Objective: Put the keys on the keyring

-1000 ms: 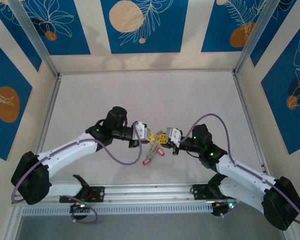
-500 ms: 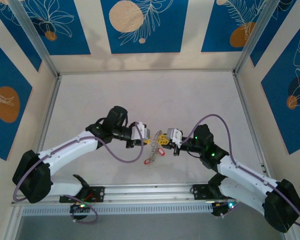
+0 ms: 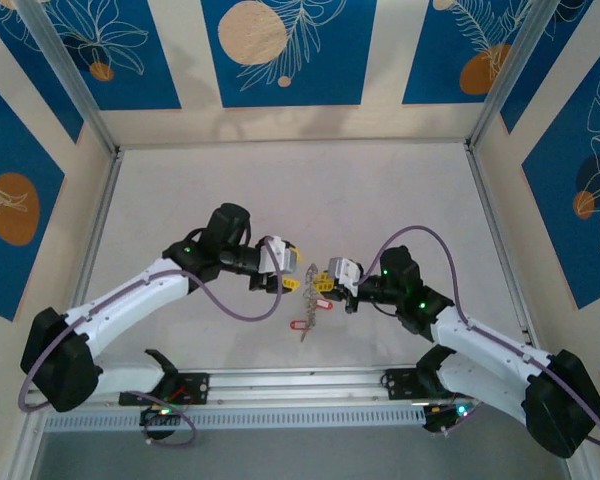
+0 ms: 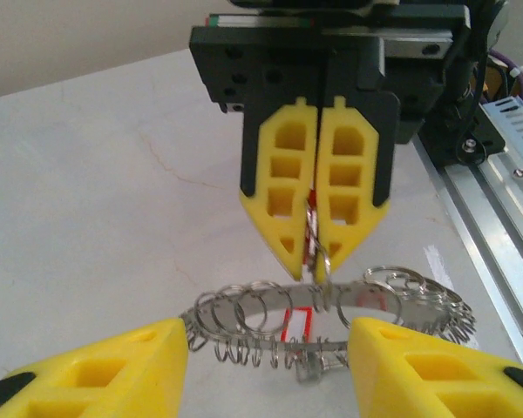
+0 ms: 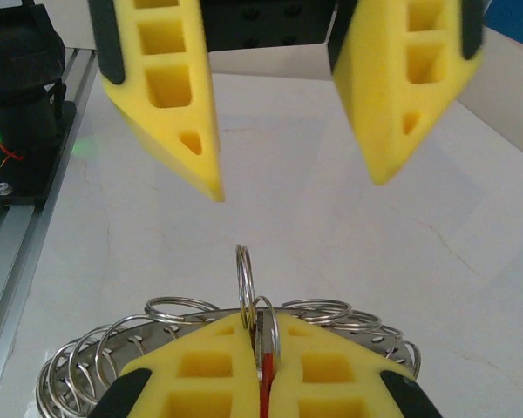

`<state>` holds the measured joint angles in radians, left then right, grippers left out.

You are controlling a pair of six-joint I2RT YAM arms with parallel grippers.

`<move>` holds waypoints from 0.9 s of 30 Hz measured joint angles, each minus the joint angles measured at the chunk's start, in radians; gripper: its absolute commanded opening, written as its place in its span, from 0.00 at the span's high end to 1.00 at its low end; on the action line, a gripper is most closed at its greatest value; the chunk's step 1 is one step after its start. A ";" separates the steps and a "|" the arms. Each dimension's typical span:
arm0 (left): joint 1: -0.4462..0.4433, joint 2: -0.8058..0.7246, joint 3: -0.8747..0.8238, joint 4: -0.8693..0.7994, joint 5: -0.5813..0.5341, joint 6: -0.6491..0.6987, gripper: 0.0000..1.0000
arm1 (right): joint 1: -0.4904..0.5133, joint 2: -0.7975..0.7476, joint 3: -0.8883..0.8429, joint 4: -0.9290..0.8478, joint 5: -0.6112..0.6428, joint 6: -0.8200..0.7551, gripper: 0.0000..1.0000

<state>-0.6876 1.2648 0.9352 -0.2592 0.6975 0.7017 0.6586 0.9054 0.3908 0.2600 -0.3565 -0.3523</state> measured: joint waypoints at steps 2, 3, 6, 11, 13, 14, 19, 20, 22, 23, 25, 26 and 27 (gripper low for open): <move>-0.002 0.021 0.010 0.000 0.002 -0.014 0.50 | 0.003 0.005 0.003 -0.005 0.010 0.000 1.00; -0.004 0.032 0.010 0.001 0.002 -0.021 0.50 | 0.005 0.009 0.006 -0.010 0.013 -0.001 1.00; -0.014 0.062 0.010 -0.001 0.000 -0.041 0.50 | 0.010 0.026 0.018 -0.019 0.027 -0.005 1.00; -0.030 0.083 0.010 -0.012 -0.011 -0.049 0.51 | 0.016 0.055 0.038 -0.022 0.050 -0.007 1.00; -0.036 0.087 0.011 -0.016 -0.015 -0.050 0.53 | 0.016 0.062 0.040 -0.022 0.058 -0.007 1.00; -0.039 0.089 0.013 -0.019 -0.019 -0.050 0.55 | 0.016 0.064 0.040 -0.022 0.062 -0.007 1.00; -0.048 0.100 0.023 -0.024 -0.057 -0.063 0.69 | 0.018 0.068 0.041 -0.022 0.069 -0.007 1.00; -0.048 0.100 0.024 -0.026 -0.069 -0.068 0.71 | 0.019 0.068 0.041 -0.022 0.069 -0.007 1.00; -0.050 0.100 0.024 -0.029 -0.084 -0.067 0.74 | 0.023 0.068 0.041 -0.022 0.071 -0.007 1.00; -0.051 0.100 0.025 -0.034 -0.092 -0.066 0.74 | 0.025 0.068 0.041 -0.023 0.075 -0.007 1.00; -0.060 0.100 0.028 -0.039 -0.108 -0.064 0.75 | 0.028 0.068 0.041 -0.023 0.082 -0.008 1.00; -0.063 0.100 0.028 -0.041 -0.116 -0.064 0.75 | 0.031 0.069 0.041 -0.023 0.087 -0.008 1.00; -0.065 0.100 0.028 -0.043 -0.122 -0.064 0.77 | 0.035 0.072 0.042 -0.023 0.091 -0.008 1.00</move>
<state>-0.7528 1.3647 0.9630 -0.3023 0.5755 0.6373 0.6933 0.9771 0.4324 0.2375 -0.2653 -0.3603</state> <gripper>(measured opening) 0.248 0.083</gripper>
